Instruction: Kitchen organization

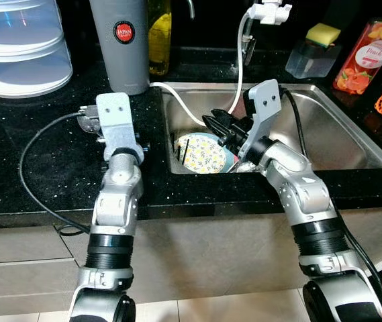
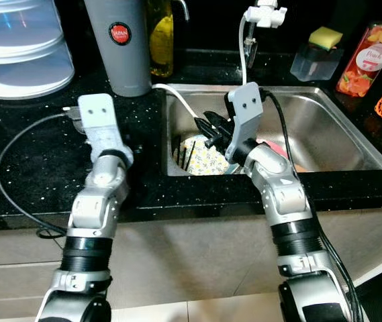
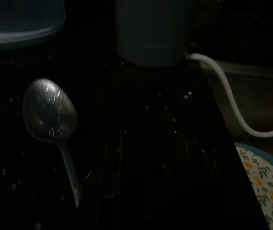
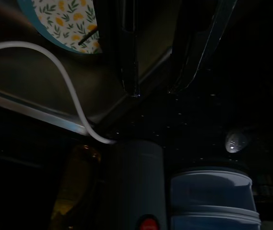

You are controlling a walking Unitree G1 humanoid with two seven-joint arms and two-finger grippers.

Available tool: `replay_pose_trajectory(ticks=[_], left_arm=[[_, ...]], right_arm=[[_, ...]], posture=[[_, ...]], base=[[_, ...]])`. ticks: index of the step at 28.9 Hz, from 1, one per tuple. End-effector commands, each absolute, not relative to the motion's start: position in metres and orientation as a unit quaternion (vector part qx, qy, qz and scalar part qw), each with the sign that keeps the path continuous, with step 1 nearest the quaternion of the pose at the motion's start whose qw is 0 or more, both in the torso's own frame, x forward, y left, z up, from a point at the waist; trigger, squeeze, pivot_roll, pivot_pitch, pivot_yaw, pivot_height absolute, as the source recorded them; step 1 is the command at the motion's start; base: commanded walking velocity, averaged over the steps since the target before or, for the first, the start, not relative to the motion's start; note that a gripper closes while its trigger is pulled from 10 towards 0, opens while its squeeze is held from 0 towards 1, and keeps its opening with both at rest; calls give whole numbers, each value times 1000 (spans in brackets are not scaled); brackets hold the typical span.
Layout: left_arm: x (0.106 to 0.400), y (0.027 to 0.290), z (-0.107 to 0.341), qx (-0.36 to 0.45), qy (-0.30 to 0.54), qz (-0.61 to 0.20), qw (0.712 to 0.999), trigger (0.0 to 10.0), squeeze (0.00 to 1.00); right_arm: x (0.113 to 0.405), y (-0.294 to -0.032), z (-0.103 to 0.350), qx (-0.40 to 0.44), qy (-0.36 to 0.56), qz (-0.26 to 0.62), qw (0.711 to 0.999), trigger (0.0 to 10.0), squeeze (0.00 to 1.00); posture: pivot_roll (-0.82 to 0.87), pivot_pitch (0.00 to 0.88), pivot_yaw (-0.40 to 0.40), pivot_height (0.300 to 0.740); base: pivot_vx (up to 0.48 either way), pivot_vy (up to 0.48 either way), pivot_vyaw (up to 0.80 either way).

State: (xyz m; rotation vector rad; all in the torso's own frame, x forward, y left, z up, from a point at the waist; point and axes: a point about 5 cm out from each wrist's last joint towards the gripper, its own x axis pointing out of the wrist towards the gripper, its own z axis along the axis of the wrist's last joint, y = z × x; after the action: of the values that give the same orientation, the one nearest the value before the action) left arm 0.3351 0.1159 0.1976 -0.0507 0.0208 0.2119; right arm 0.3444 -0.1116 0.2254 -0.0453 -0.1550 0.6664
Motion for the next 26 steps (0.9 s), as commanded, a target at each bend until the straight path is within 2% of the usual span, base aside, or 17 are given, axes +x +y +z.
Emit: replay_pose_trajectory(ticks=[1, 3, 4, 10, 15, 19, 26], left_arm=[[330, 119, 192, -29, 31, 140, 989, 10000, 0], [328, 123, 191, -32, 37, 157, 986, 10000, 0], [327, 134, 191, -40, 45, 194, 979, 10000, 0], [334, 171, 192, -61, 65, 276, 957, 10000, 0], [351, 188, 195, -58, 85, 268, 958, 10000, 0], [351, 202, 215, -20, 52, 274, 960, 10000, 0], [351, 204, 215, -17, 63, 274, 960, 10000, 0]], right_arm=[[344, -114, 225, -22, -78, 322, 943, 10000, 0], [344, -115, 224, -22, -77, 320, 944, 10000, 0], [342, -118, 222, -22, -74, 315, 946, 10000, 0], [341, -119, 219, -20, -72, 313, 947, 10000, 0], [343, -114, 221, -17, -75, 318, 945, 10000, 0], [342, -113, 221, -16, -76, 318, 945, 10000, 0], [341, -115, 218, -15, -72, 312, 947, 10000, 0]], posture=[[130, 0, -53, 740], [128, 0, -50, 740], [125, 0, -49, 740], [130, 0, -46, 740], [137, 0, -45, 740], [136, 0, -39, 740], [140, 0, -25, 740]], base=[[0, 0, 0], [0, 0, 0], [0, 0, 0], [0, 0, 0], [0, 0, 0], [0, 0, 0], [0, 0, 0]])
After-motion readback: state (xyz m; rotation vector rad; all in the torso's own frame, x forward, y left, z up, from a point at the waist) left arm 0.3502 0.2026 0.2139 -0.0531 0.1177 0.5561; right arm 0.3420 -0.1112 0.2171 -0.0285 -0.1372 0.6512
